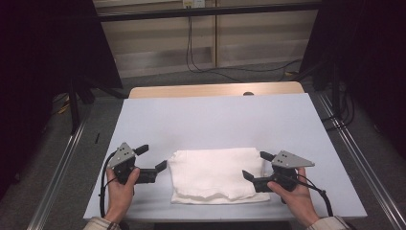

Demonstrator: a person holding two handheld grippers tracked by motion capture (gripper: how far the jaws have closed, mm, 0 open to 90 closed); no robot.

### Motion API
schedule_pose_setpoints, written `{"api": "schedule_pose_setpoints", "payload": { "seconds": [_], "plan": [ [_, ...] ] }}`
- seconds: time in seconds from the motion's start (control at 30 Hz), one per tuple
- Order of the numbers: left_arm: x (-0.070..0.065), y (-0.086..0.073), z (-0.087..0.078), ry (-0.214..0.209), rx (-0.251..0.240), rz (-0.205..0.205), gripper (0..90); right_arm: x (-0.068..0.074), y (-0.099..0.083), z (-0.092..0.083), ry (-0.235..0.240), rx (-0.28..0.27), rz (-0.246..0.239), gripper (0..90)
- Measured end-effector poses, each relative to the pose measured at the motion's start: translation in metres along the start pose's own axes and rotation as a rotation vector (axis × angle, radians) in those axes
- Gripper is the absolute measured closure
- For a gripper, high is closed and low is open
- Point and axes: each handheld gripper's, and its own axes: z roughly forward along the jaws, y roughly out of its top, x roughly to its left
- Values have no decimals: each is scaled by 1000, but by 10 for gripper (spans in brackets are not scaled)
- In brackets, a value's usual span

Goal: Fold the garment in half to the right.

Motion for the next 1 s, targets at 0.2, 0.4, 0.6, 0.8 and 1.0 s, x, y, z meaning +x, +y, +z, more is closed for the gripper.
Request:
{"api": "schedule_pose_setpoints", "payload": {
  "seconds": [0.2,0.4,0.6,0.8,1.0],
  "plan": [
    [0,6,6,-12,1,10,45,13,9,11,77,30,-8,67],
    [3,7,14,-15,21,3,45,26,15,23,109,60,-47,64],
    [4,13,25,-31,27,18,45,36,23,34,137,60,-58,59],
    [10,19,36,-23,26,17,45,47,30,44,158,62,-69,52],
    [11,19,44,-29,45,37,44,59,35,56,186,70,-88,50]
  ]
}}
